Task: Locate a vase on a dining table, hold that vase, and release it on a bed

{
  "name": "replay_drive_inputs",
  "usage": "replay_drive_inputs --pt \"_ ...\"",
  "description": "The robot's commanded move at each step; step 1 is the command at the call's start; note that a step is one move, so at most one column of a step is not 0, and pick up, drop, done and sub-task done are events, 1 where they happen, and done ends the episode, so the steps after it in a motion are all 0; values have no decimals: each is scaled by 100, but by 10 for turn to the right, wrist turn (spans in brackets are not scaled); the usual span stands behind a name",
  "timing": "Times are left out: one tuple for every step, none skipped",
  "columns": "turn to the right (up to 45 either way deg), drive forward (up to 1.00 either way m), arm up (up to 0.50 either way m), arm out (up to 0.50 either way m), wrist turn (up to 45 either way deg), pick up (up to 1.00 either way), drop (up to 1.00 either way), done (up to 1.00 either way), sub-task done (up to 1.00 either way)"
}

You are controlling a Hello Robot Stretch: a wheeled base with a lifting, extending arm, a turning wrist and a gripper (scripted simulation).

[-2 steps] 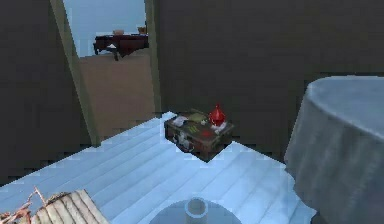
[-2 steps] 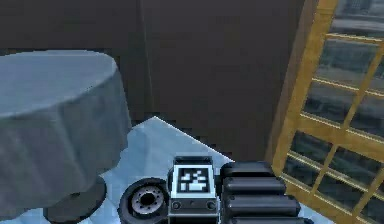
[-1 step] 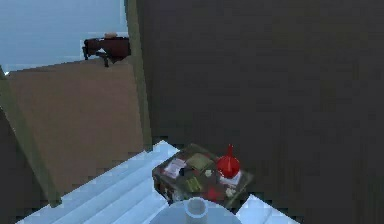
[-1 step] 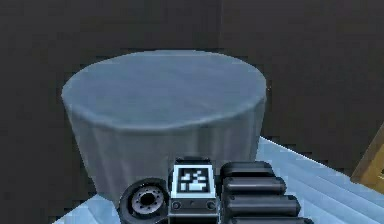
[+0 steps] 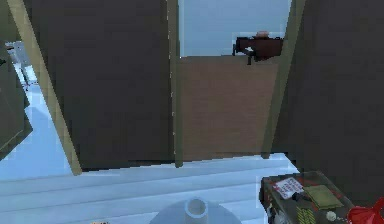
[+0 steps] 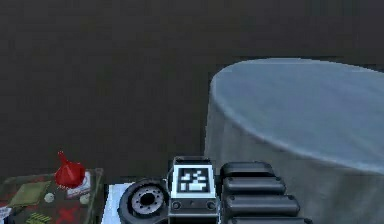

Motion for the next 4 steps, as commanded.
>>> replay_drive_inputs --pt "0 5 0 0 0 0 0 0 0" --pt "390 0 0 0 0 0 0 0 0" --pt "0 20 0 0 0 0 0 0 0" --pt "-360 0 0 0 0 0 0 0 0"
